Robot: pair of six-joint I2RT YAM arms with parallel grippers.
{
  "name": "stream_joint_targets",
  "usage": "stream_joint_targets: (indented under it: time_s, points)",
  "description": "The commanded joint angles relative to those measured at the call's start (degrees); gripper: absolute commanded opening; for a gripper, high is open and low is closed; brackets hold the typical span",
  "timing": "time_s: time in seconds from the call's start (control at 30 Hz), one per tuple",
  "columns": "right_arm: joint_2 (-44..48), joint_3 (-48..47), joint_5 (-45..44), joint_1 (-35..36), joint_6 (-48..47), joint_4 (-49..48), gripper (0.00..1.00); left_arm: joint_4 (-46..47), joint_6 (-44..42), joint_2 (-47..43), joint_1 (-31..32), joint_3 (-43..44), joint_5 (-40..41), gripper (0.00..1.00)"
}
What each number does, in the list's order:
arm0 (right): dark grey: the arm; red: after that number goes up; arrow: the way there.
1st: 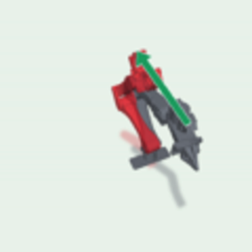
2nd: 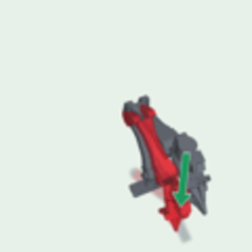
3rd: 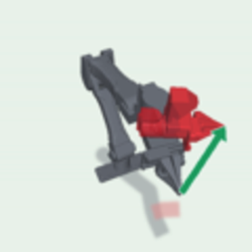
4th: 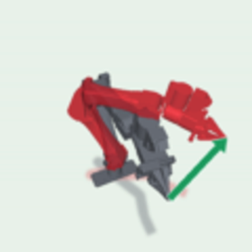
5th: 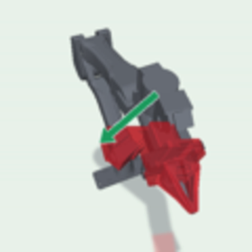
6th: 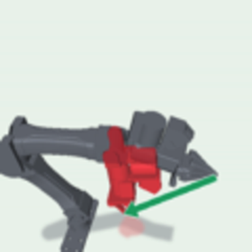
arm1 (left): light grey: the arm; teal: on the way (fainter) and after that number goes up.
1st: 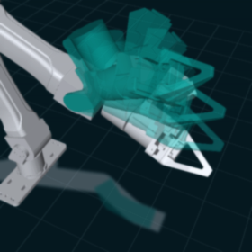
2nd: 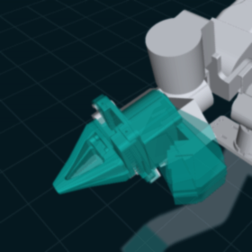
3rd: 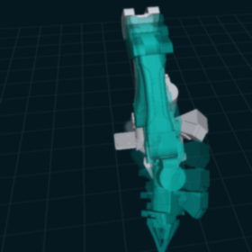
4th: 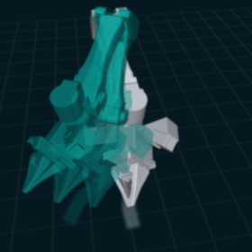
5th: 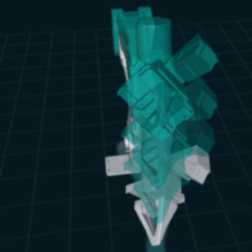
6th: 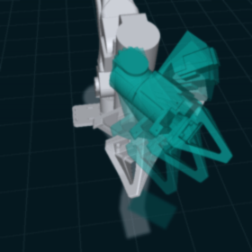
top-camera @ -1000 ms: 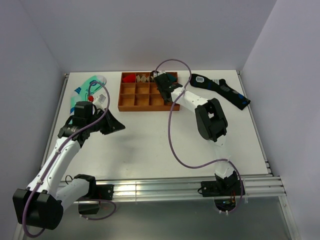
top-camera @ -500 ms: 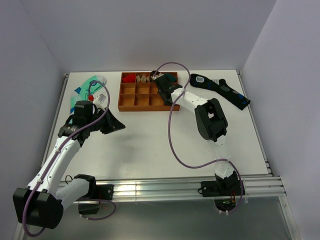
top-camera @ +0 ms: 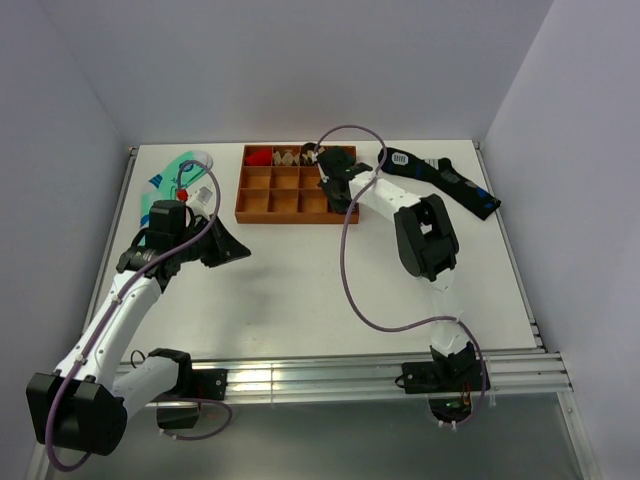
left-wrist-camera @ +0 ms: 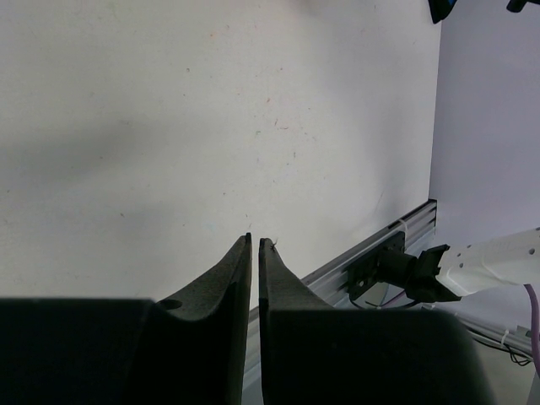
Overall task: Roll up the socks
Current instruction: Place the sock in the storage box.
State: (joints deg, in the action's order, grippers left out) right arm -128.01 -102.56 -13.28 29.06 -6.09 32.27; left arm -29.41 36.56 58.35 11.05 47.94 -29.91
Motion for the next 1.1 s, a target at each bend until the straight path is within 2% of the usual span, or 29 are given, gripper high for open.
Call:
stream_joint_targets:
  time_s: [0.0, 0.3, 0.43, 0.57, 1.07]
  points:
    - [-1.81, -3.6, 7.21, -1.99, 2.74, 3.24, 0.0, 1.02, -1.66, -0.08, -0.24, 2.68, -0.32, 0.13]
    - [-6.02, -8.88, 5.29, -3.22, 4.51, 7.89, 0.0, 1.28, -1.05, 0.54, -0.24, 3.21, -0.68, 0.13]
    - [-5.77, -8.09, 4.66, -3.31, 4.94, 7.11, 0.01, 1.28, -0.87, 0.89, -0.24, 3.47, -0.76, 0.14]
    - [-5.5, -8.0, 5.37, -3.57, 5.47, 7.28, 0.11, 1.37, -0.78, 1.07, -0.33, 3.47, -0.94, 0.14]
    - [-2.25, -6.95, 6.51, -3.75, 5.91, 6.66, 0.38, 0.67, -1.05, 1.42, -0.24, 4.62, -0.59, 0.15]
